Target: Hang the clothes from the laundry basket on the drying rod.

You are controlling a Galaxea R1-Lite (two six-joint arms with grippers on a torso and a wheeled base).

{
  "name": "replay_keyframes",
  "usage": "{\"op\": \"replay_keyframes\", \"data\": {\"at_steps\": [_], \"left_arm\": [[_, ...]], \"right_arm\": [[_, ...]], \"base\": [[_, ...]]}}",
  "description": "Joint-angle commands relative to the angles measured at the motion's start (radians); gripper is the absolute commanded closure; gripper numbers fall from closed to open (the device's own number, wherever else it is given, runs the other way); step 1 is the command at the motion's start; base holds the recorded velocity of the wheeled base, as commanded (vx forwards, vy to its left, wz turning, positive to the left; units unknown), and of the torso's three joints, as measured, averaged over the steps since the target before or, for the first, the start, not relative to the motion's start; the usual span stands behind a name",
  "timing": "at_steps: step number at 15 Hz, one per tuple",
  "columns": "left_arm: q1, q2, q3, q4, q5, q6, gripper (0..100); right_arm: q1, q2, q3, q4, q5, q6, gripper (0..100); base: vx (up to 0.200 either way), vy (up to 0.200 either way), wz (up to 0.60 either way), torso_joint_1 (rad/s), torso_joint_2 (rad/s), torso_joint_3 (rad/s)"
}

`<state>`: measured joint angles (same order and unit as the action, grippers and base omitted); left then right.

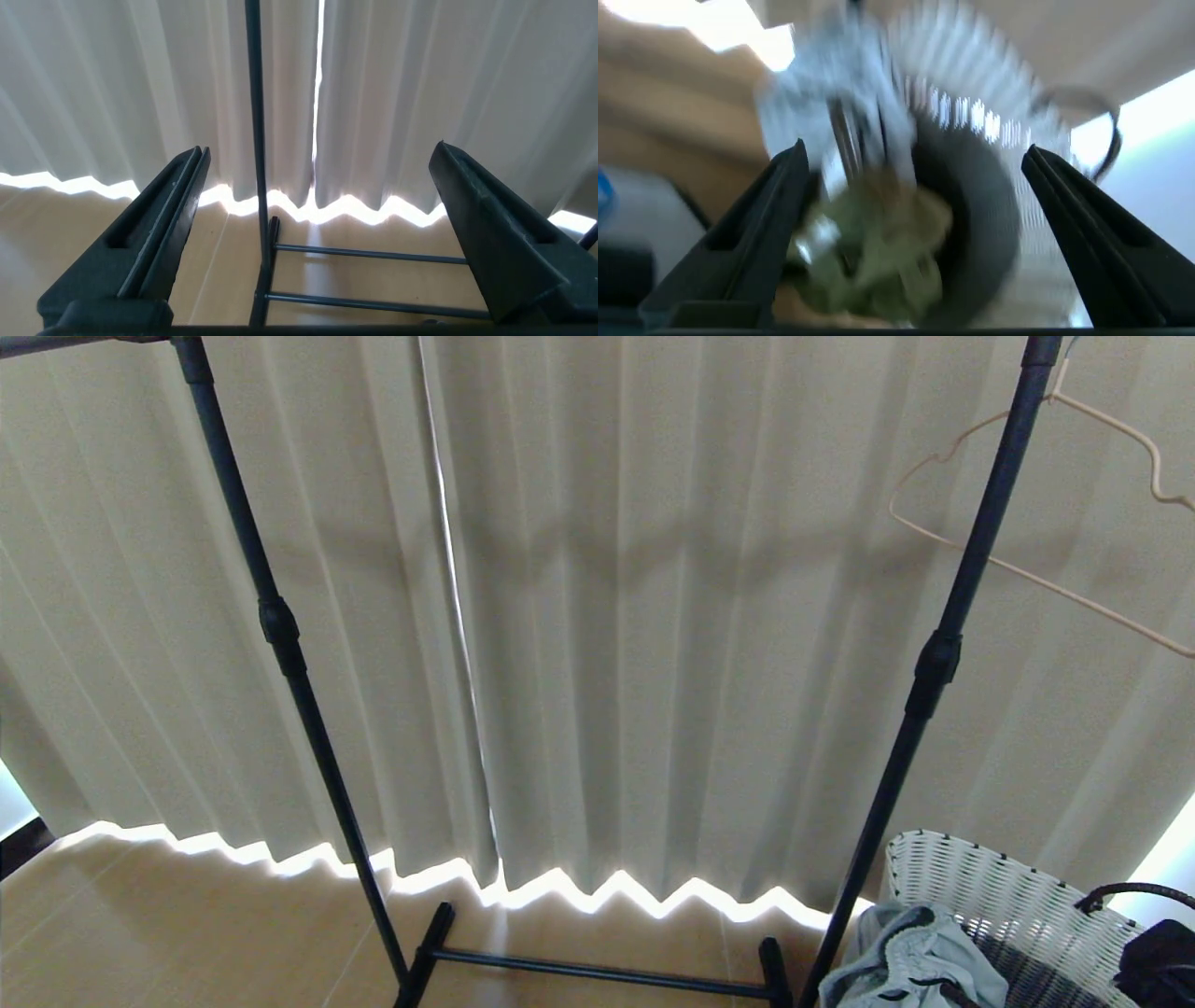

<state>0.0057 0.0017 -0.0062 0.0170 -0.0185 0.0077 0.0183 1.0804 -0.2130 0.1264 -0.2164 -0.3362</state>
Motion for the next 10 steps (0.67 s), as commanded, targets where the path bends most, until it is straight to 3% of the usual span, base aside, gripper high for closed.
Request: {"op": "replay_keyframes", "data": {"at_steps": [1,6,10], "left_arm": [[0.000,0.000,0.000,0.000,0.000,0.000,0],[0.000,0.000,0.000,0.000,0.000,0.000,0],[0.000,0.000,0.000,0.000,0.000,0.000,0]], "right_arm": [[0.000,0.208,-0.009,-0.001,-0.014,-0.014,0],[-0.001,0.274,-0.013,-0.002,-0.150,-0.012,0],[-0.001,0.372,-0.016,-0.062,-0.149,-0.011,0]], "base": [[0.000,0.000,0.00,0.000,0.00,0.000],[0.000,0.000,0.00,0.000,0.00,0.000],[0.000,0.000,0.00,0.000,0.00,0.000]]}}
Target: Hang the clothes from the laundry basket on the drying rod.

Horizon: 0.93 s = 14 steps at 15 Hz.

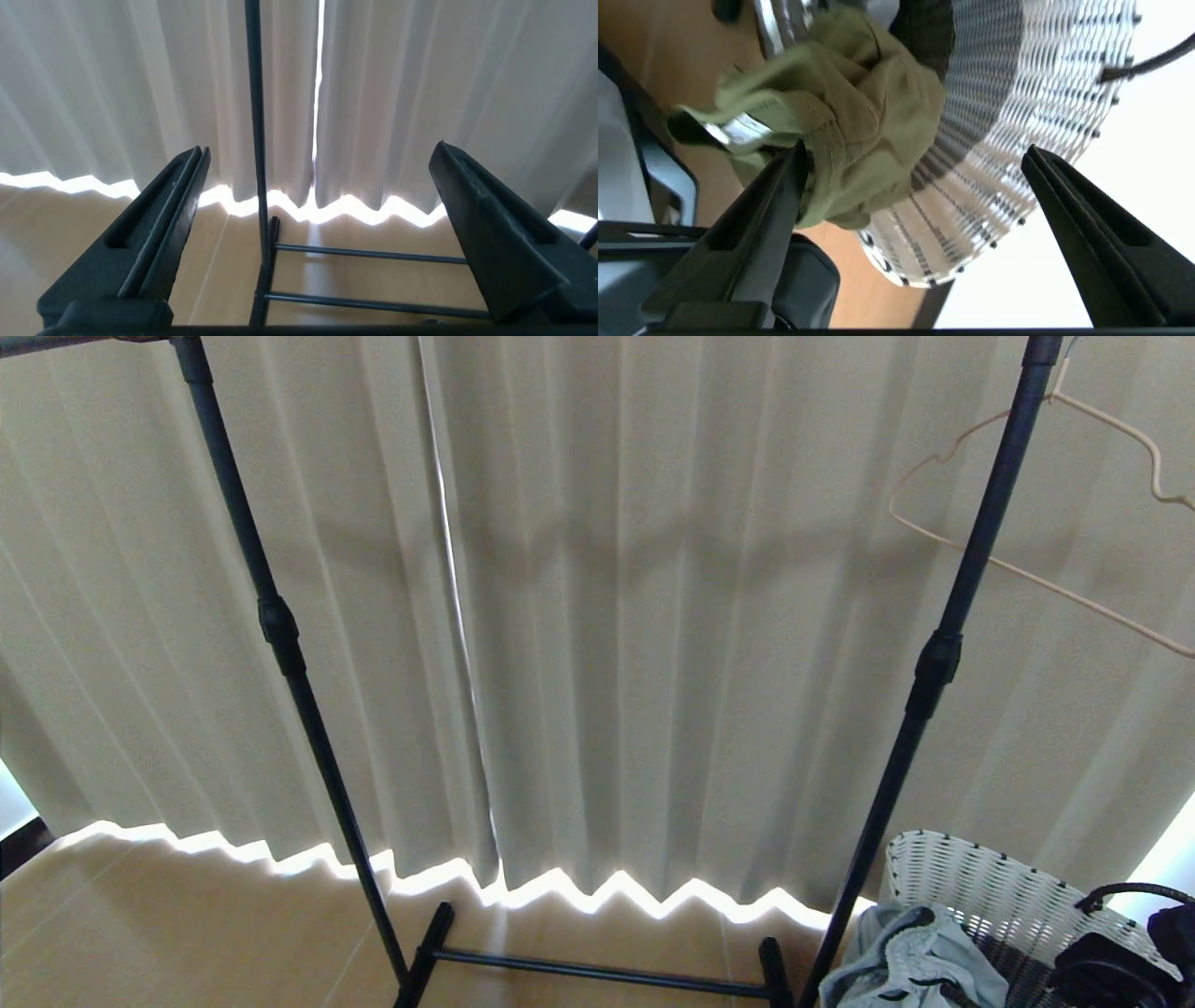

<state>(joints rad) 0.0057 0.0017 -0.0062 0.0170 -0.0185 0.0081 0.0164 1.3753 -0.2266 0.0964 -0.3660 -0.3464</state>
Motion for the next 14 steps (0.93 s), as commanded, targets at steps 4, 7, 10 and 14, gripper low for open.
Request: {"op": "replay_keyframes", "data": {"at_steps": [4,7,10,14], "left_arm": [[0.000,0.000,0.000,0.000,0.000,0.000,0],[0.000,0.000,0.000,0.000,0.000,0.000,0],[0.000,0.000,0.000,0.000,0.000,0.000,0],[0.000,0.000,0.000,0.000,0.000,0.000,0]], "right_arm": [[-0.027,0.148,0.012,-0.127,-0.001,-0.002,0],[-0.029,0.160,0.009,-0.129,-0.002,-0.002,0],[-0.029,0.162,0.009,-0.130,-0.002,0.000,100],[-0.050,0.027,0.055,-0.129,0.004,0.006,100]], "base": [[0.000,0.000,0.00,0.000,0.00,0.000],[0.000,0.000,0.00,0.000,0.00,0.000],[0.000,0.000,0.00,0.000,0.00,0.000],[0.000,0.000,0.00,0.000,0.00,0.000]]}}
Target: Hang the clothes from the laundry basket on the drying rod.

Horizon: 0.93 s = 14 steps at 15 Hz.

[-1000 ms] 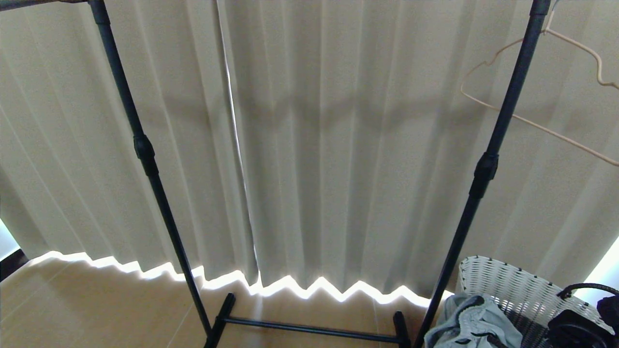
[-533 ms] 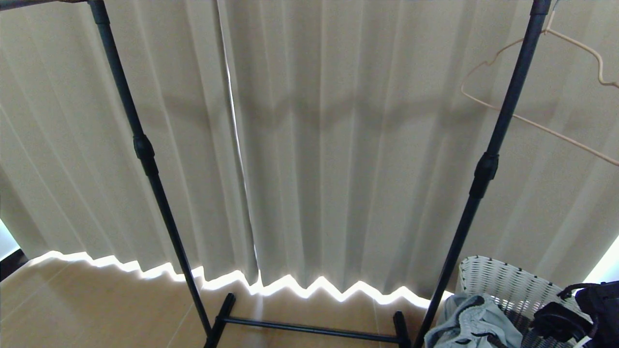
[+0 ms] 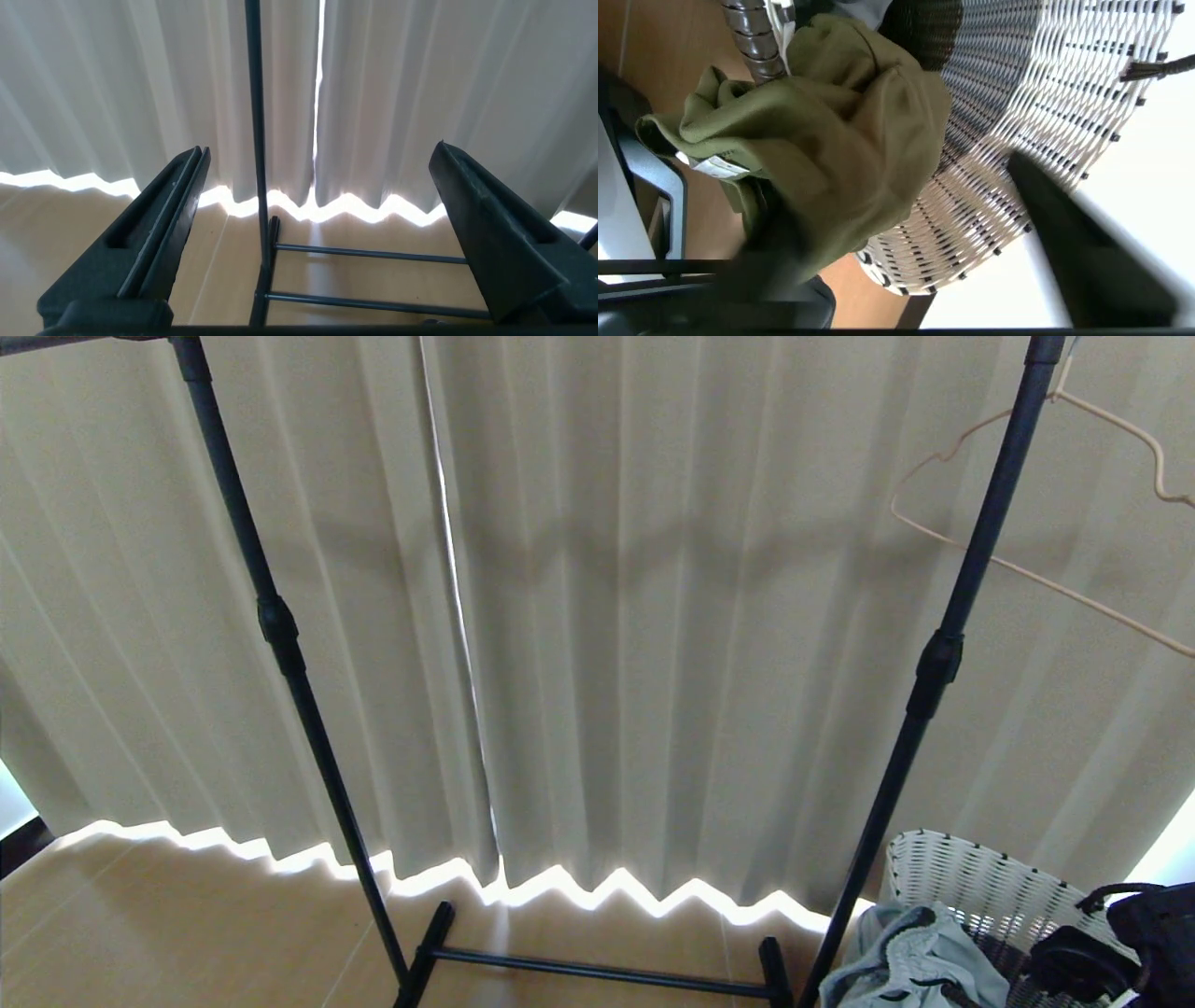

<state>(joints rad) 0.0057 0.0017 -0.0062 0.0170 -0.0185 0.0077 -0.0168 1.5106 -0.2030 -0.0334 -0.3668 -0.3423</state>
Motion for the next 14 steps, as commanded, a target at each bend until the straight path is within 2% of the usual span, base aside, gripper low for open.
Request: {"op": "replay_keyframes", "data": {"at_steps": [1,3,5,7,8,10,14], "left_arm": [[0.000,0.000,0.000,0.000,0.000,0.002,0],[0.000,0.000,0.000,0.000,0.000,0.002,0],[0.000,0.000,0.000,0.000,0.000,0.000,0],[0.000,0.000,0.000,0.000,0.000,0.000,0],[0.000,0.000,0.000,0.000,0.000,0.000,0],[0.000,0.000,0.000,0.000,0.000,-0.002,0],[0.000,0.000,0.000,0.000,0.000,0.000,0]], "right_arm": [[-0.023,-0.208,0.047,0.003,0.009,0.002,100],[-0.025,-0.423,0.053,0.009,0.012,0.000,100],[-0.023,-0.573,0.036,-0.002,0.031,0.000,100],[-0.023,-0.659,0.002,0.000,0.083,0.000,100],[-0.023,-0.730,-0.035,0.000,0.154,0.009,100],[-0.023,-0.790,-0.070,0.000,0.195,0.014,100],[-0.023,-0.816,-0.075,0.000,0.186,0.014,100]], "base": [[0.000,0.000,0.00,0.000,0.00,0.000],[0.000,0.000,0.00,0.000,0.00,0.000],[0.000,0.000,0.00,0.000,0.00,0.000],[0.000,0.000,0.00,0.000,0.00,0.000],[0.000,0.000,0.00,0.000,0.00,0.000],[0.000,0.000,0.00,0.000,0.00,0.000],[0.000,0.000,0.00,0.000,0.00,0.000]]}}
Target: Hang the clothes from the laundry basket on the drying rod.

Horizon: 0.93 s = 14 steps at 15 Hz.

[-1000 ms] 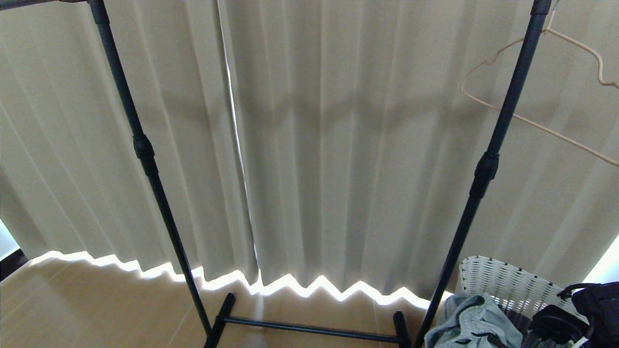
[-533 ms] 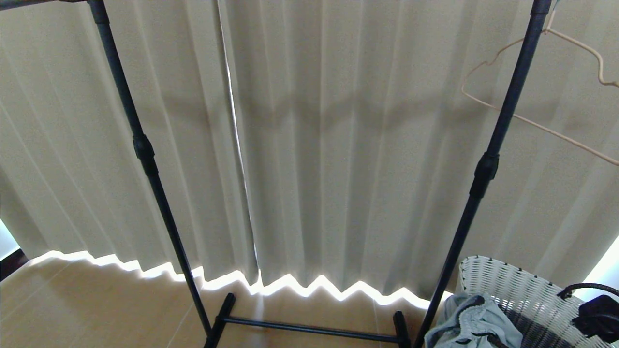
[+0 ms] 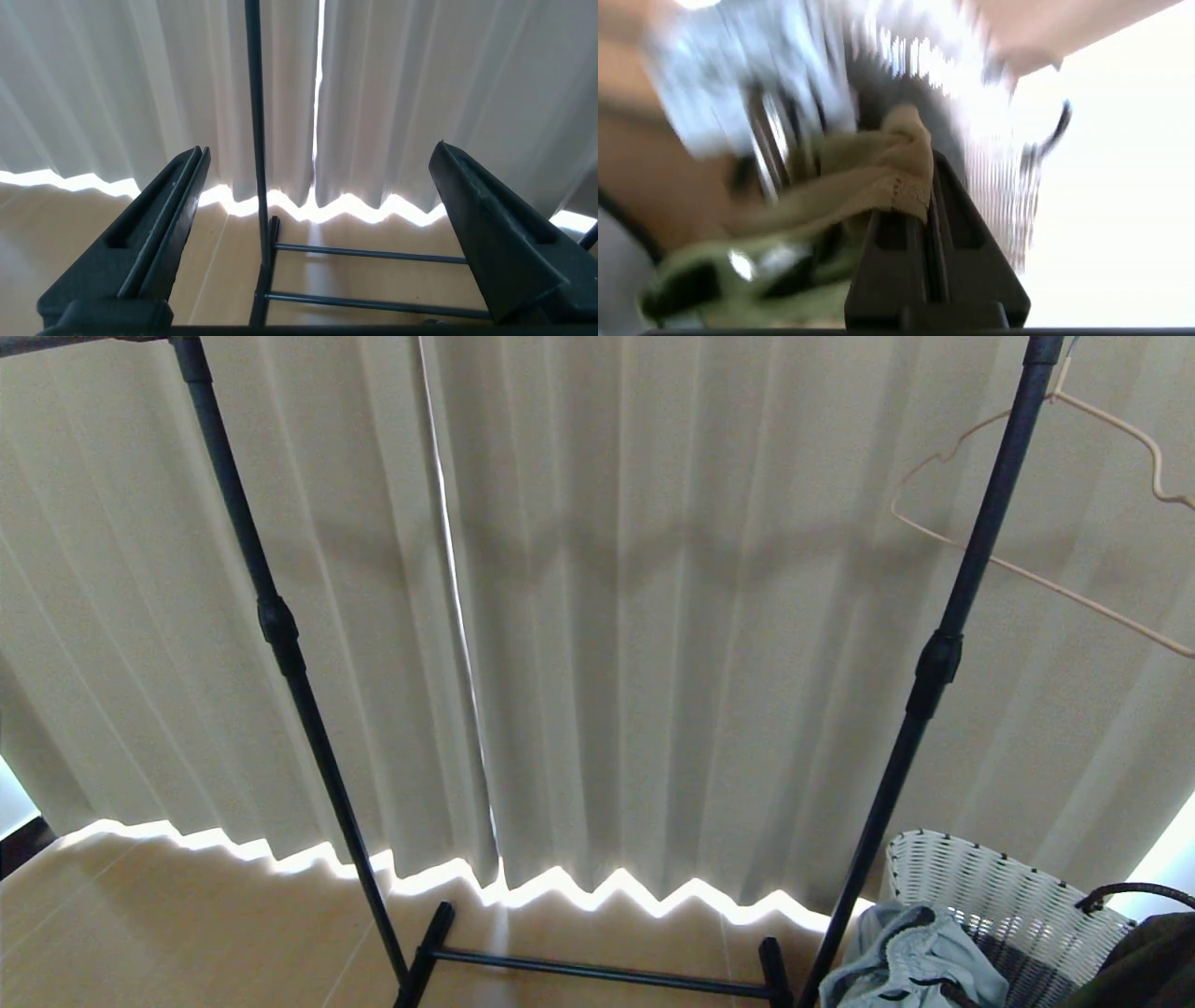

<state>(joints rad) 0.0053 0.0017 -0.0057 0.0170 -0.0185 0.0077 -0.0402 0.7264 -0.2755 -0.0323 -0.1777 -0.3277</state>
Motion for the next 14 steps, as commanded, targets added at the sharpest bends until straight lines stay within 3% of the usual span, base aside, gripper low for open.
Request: {"op": "replay_keyframes", "data": {"at_steps": [1,11,14], "left_arm": [[0.001,0.000,0.000,0.000,0.000,0.000,0],[0.001,0.000,0.001,0.000,0.000,0.000,0],[0.001,0.000,0.001,0.000,0.000,0.002,0]], "right_arm": [[-0.001,-0.031,-0.001,-0.001,0.000,-0.001,100],[0.000,-0.033,0.006,-0.001,0.004,-0.002,100],[0.000,-0.038,0.013,0.002,0.004,-0.001,100]], "base": [[0.000,0.000,0.00,0.000,0.00,0.000],[-0.200,0.000,0.00,0.003,0.00,0.000],[0.000,0.000,0.00,0.000,0.00,0.000]]}}
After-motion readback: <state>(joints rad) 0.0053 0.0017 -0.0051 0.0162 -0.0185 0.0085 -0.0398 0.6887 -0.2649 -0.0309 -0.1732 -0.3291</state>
